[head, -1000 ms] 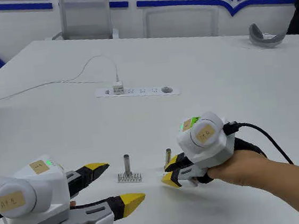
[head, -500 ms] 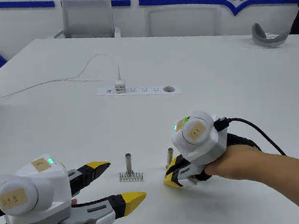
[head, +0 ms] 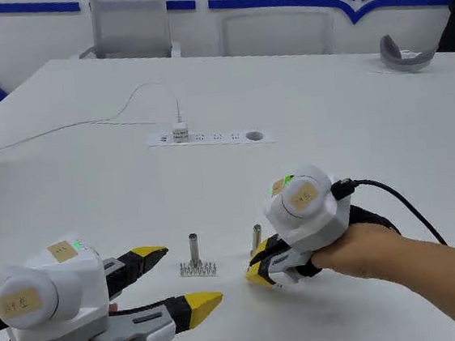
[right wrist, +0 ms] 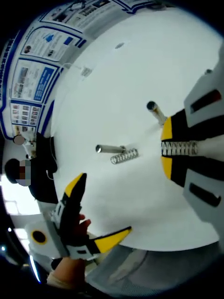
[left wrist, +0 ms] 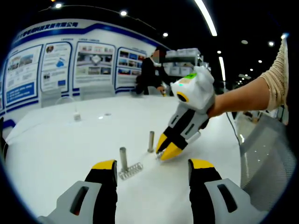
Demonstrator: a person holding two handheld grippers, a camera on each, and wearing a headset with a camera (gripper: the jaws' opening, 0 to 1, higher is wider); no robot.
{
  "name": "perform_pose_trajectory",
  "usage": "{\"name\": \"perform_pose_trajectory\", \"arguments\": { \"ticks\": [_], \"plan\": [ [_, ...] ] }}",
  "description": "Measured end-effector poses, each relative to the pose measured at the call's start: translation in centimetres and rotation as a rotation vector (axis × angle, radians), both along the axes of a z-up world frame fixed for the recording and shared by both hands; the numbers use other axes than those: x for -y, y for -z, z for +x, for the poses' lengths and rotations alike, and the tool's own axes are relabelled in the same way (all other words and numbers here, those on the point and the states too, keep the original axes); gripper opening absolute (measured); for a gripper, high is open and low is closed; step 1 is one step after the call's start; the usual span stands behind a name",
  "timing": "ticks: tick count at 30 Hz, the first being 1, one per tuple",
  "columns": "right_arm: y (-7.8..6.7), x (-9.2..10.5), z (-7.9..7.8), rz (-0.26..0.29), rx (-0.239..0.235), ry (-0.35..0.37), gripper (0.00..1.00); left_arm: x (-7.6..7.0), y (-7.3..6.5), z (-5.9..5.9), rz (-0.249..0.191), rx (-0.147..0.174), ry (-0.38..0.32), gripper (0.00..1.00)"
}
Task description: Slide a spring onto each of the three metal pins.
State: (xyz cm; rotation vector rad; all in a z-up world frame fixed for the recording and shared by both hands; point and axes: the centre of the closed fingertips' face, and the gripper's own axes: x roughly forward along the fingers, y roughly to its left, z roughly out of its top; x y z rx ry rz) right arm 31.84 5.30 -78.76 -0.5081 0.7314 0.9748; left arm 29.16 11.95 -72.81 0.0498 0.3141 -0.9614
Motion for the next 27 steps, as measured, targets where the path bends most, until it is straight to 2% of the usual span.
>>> {"name": "perform_pose_trajectory", "arguments": {
  "ticks": [14,15,16,17,19,27],
  "plan": [
    [-3.3,0.2,-0.8,0.12,0.053,0.061,0.12,0.8,-0.2,-0.5,0.001,0.004,0.021,0.62],
    [-3.5,0.1,-0.9,0.126,0.054,0.063,0.1,0.8,-0.2,-0.5,0.001,0.004,0.023,0.61],
    [-3.6,0.6,-1.0,0.109,0.056,0.073,0.02,0.9,-0.2,-0.5,0.001,0.004,0.024,0.61],
    [-4.1,0.2,-1.1,0.143,0.06,0.087,0.02,1.0,-0.2,-0.6,0.003,0.006,0.026,0.61],
    [-4.6,-0.1,-1.2,0.167,0.063,0.089,0.02,1.1,-0.2,-0.6,0.002,0.005,0.03,0.61],
    [-4.6,-0.4,-1.1,0.161,0.073,0.085,0.02,1.3,0.0,-0.8,0.01,0.001,0.041,0.61]
  ]
}}
